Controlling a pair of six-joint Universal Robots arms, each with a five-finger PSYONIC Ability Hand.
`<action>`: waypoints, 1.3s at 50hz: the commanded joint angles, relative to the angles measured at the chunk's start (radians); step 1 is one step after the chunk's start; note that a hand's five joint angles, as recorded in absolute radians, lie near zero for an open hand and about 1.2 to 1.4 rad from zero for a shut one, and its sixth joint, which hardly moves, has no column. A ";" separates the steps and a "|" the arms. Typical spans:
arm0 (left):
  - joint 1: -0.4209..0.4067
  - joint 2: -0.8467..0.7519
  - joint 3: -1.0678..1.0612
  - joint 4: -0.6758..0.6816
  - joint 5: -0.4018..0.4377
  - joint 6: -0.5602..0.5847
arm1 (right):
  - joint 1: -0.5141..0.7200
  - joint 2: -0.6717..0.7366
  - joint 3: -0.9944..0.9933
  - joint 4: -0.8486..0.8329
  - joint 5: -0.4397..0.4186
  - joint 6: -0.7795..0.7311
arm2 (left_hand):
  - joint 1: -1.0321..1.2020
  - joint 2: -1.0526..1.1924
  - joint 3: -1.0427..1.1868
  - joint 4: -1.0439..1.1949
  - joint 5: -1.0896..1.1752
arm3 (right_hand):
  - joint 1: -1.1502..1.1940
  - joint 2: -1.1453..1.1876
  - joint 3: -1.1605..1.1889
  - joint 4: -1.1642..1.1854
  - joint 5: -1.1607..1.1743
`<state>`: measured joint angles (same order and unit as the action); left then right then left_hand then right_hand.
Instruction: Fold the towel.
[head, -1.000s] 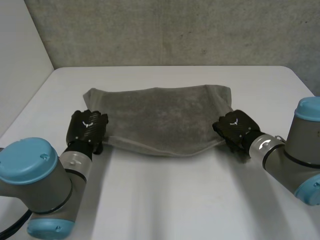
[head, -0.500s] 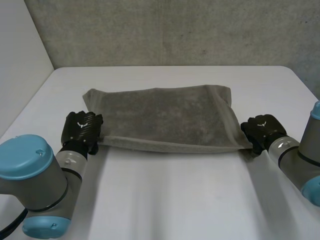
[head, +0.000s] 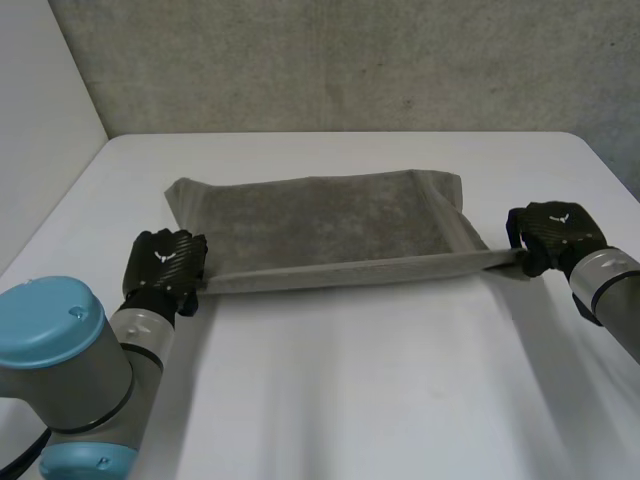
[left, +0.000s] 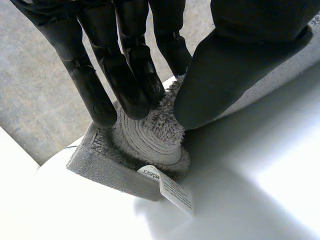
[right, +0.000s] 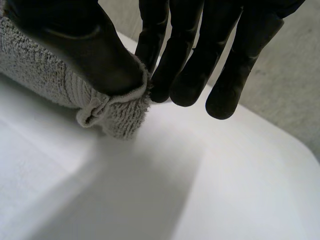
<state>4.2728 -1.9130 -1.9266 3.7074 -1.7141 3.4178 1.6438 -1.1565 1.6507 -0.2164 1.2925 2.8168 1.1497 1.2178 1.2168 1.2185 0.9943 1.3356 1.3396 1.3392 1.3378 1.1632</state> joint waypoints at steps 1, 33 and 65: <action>-0.013 0.026 -0.019 0.000 0.004 0.000 | 0.008 -0.018 0.017 -0.006 -0.022 -0.008 | 0.247 0.178 0.179 0.178 0.227 | 0.061 0.057 0.057 0.058 0.059; -0.008 0.015 -0.022 0.005 0.004 0.000 | 0.001 0.130 -0.029 0.049 -0.062 -0.002 | 0.247 0.178 0.179 0.178 0.227 | 0.061 0.057 0.057 0.058 0.058; 0.018 0.111 0.086 -0.141 0.136 0.017 | -0.018 0.020 0.037 -0.080 0.002 -0.120 | -0.845 -0.913 -0.912 -0.914 -0.864 | 0.061 0.057 0.057 0.058 0.059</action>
<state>4.2121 -1.8229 -1.9054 3.5853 -1.6275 3.4334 1.6263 -1.1433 1.6852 -0.2963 1.2954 2.7112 0.3228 0.3189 0.3195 0.3205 0.1405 1.3372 1.3289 1.3384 1.3376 1.1683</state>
